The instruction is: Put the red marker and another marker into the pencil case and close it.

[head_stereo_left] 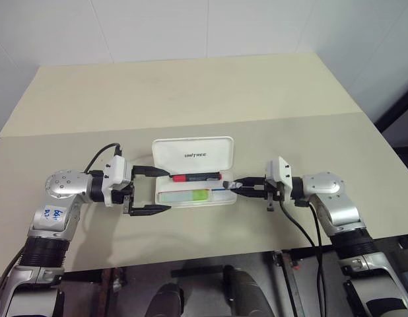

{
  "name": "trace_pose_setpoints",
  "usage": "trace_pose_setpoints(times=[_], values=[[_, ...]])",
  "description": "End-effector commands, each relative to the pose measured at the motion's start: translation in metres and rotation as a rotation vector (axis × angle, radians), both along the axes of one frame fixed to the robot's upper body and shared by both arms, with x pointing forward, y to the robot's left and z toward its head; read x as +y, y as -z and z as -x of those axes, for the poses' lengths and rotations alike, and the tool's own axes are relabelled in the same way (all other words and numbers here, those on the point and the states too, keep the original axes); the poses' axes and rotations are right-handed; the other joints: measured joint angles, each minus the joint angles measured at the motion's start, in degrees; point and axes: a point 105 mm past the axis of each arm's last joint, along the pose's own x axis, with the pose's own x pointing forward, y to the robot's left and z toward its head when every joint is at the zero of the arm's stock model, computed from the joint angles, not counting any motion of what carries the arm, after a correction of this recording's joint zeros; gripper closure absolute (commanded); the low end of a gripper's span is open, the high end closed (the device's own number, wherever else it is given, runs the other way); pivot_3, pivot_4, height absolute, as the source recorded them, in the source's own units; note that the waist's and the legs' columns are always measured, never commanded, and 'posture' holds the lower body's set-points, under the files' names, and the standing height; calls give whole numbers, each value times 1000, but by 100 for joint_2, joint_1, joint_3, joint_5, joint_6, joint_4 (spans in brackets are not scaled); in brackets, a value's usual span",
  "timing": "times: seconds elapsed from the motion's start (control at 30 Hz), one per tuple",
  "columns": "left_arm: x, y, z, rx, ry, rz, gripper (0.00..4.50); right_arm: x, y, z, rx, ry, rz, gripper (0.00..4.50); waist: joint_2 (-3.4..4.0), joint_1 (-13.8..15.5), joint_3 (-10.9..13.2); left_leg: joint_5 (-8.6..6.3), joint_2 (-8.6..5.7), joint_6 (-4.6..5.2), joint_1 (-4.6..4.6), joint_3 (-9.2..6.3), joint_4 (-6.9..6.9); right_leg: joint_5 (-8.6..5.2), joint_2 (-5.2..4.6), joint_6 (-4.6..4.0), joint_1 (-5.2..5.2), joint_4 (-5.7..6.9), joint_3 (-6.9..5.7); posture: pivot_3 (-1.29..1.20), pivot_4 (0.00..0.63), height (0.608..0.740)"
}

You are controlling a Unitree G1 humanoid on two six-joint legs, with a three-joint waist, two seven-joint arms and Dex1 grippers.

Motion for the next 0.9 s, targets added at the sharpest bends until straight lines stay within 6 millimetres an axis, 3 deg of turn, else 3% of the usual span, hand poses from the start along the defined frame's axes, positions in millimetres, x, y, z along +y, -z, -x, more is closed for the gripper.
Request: trace_pose_setpoints(times=[0.03,0.53,0.57,0.87,0.9], values=[[0,-5,-1,-30,3,0,0,7,-6,0,-45,-40,3,4142,0,2,0,0,0,0,0,0,1,0,0,0,0,1,0,0,150,740],[1,-4,-2,-36,-3,5,0,9,7,-3,-7,-77,37,4142,0,1,0,1,-1,-1,-1,0,3,0,-1,0,0,3,1,0,150,740],[1,-4,-2,-36,-3,6,0,10,7,-4,-14,-74,33,3428,0,-1,0,0,-1,-1,0,0,3,0,-1,0,0,4,1,0,150,740],[1,-4,-2,-39,-6,8,0,18,8,-5,-37,-73,19,178,0,2,0,1,-1,-2,1,0,5,0,-2,0,0,10,2,0,150,740],[0,-4,-1,-39,-7,9,0,18,7,-5,-38,-73,16,46,0,2,0,1,-1,-2,0,0,5,0,-2,0,0,11,1,0,150,740]])
